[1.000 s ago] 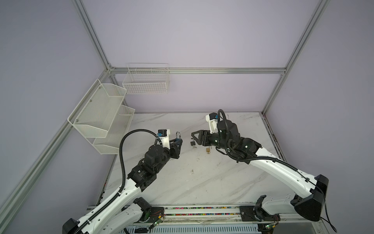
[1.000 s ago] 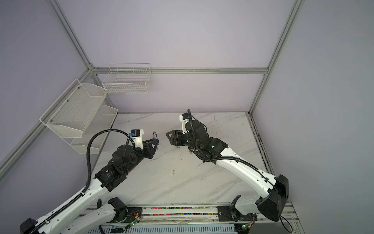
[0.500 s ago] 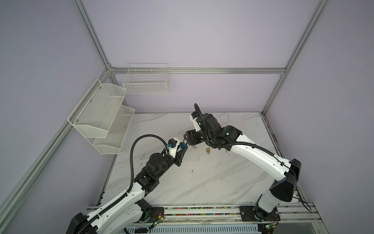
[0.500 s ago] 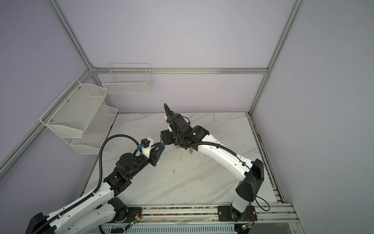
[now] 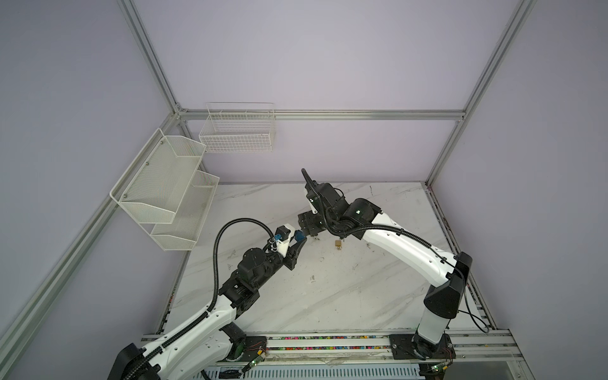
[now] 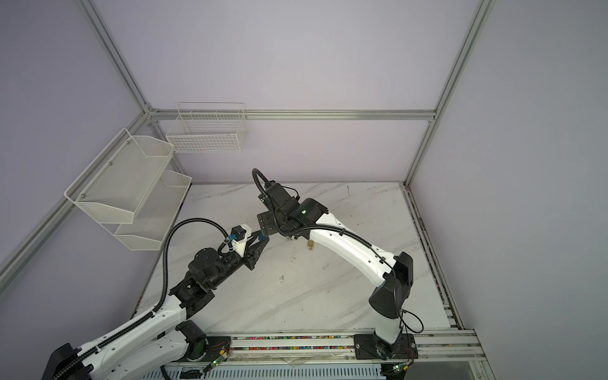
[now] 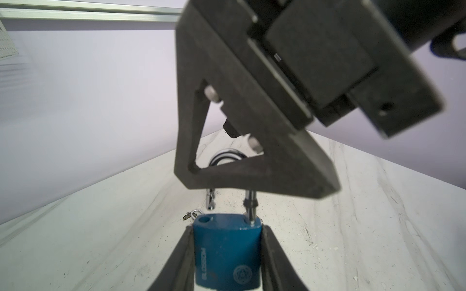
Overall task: Unlock with the key
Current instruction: 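Open the right gripper off the key and draw it back while left holds padlock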
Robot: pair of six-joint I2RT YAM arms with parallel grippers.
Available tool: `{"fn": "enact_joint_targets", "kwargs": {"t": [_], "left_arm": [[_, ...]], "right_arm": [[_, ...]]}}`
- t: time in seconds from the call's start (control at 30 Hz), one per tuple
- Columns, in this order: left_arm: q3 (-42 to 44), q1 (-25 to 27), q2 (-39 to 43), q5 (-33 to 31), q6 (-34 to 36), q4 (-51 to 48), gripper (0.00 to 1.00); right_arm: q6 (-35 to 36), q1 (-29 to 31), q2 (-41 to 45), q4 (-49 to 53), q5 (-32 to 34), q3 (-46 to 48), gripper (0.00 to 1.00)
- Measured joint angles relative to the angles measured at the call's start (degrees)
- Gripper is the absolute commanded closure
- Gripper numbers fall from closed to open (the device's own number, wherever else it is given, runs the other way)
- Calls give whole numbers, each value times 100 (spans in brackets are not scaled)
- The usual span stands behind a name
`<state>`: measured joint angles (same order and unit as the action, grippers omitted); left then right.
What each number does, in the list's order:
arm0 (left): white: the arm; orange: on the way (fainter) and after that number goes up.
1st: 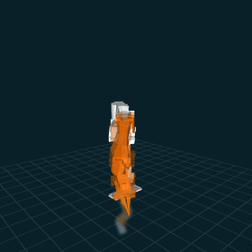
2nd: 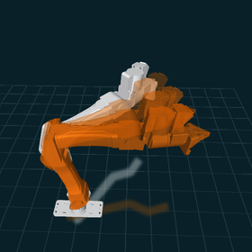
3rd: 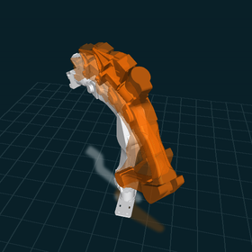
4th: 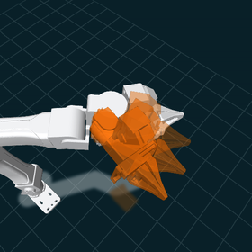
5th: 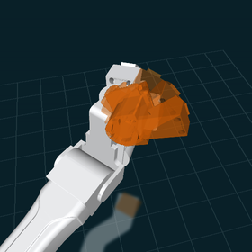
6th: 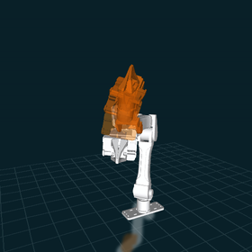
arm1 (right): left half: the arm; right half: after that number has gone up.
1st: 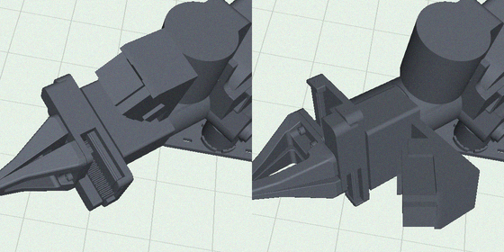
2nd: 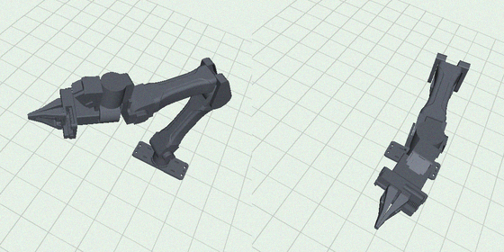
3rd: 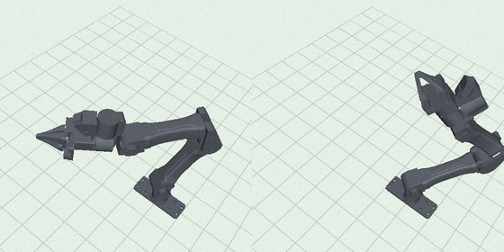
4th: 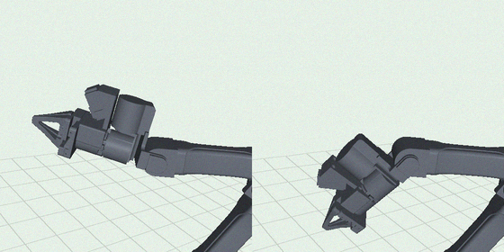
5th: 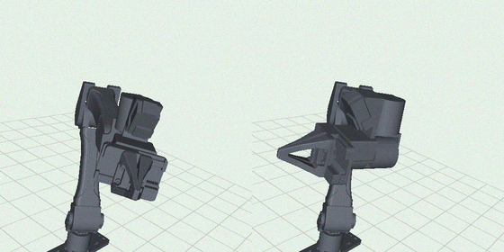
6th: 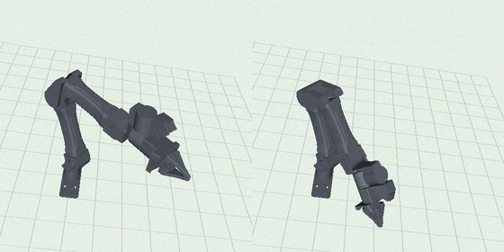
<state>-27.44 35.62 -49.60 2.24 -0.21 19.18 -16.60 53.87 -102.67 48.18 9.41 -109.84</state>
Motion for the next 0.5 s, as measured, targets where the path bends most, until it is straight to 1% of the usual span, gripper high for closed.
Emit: {"fn": "enact_joint_targets", "kwargs": {"t": [0.17, 0.5], "left_arm": [[-2, 2, -20, 81, 33, 11, 100], [0, 2, -20, 317, 203, 4, 100]], "right_arm": [[31, -76, -33, 275, -11, -96, 19], [262, -461, -44, 494, -743, -149, 19]]}}
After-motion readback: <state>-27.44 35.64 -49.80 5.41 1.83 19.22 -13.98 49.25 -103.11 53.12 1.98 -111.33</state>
